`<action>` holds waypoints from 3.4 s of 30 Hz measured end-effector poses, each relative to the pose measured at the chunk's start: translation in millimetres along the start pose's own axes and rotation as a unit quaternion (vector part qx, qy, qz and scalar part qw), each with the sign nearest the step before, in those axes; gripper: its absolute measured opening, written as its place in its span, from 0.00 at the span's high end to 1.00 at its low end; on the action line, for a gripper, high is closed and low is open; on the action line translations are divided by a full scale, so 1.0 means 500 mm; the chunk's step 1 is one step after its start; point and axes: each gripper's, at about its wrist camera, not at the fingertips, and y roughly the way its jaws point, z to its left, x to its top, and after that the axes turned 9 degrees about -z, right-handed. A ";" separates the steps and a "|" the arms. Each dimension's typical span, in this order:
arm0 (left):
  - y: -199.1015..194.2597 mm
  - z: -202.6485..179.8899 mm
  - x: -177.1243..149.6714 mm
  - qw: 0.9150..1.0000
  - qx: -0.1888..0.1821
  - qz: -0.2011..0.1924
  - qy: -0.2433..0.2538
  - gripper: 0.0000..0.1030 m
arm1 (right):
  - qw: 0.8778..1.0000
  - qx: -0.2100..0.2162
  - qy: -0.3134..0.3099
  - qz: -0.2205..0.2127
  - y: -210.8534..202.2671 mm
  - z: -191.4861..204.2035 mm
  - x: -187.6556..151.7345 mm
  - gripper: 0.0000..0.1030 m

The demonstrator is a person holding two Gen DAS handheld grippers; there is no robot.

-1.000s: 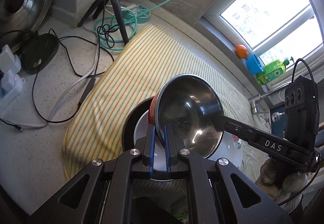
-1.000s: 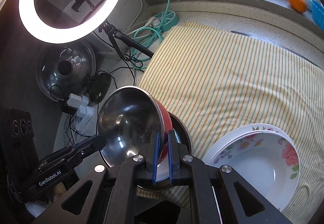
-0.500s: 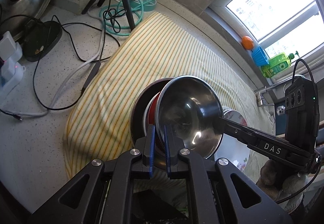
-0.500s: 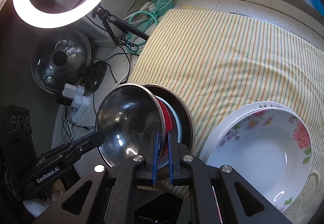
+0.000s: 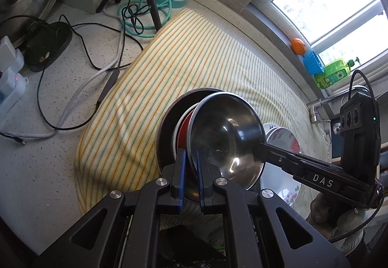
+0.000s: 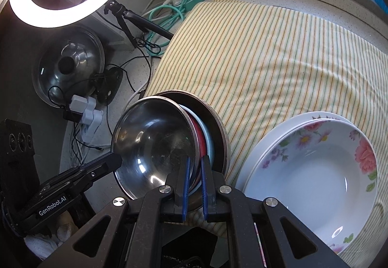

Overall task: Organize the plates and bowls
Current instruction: 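Lower the red-outside bowl into the blue bowl and open the right gripper, then move the right gripper to the nested bowls' rim while the left gripper approaches the opposite rim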

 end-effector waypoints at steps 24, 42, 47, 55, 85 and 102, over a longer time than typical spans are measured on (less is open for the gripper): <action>0.009 0.000 0.000 1.000 0.007 0.006 0.008 0.93 | 1.000 0.000 -0.008 0.011 0.016 -0.002 -0.003 0.90; -0.007 0.000 0.001 1.000 0.009 -0.003 0.016 0.91 | 0.999 -0.010 -0.038 -0.013 -0.017 0.003 0.002 0.87; -0.016 0.003 0.000 1.000 0.012 -0.009 0.019 0.91 | 0.999 -0.007 -0.036 -0.027 -0.038 -0.007 0.000 0.82; -0.046 0.029 0.007 0.999 0.014 -0.030 0.002 0.91 | 0.996 -0.020 -0.040 -0.083 -0.087 -0.021 -0.001 0.79; -0.012 0.082 0.011 0.998 -0.006 -0.058 -0.018 0.91 | 0.993 -0.041 -0.006 -0.114 -0.058 -0.064 -0.027 0.75; 0.025 0.074 0.007 0.999 -0.013 -0.028 -0.011 0.91 | 0.996 -0.035 -0.005 -0.082 -0.009 -0.057 -0.029 0.82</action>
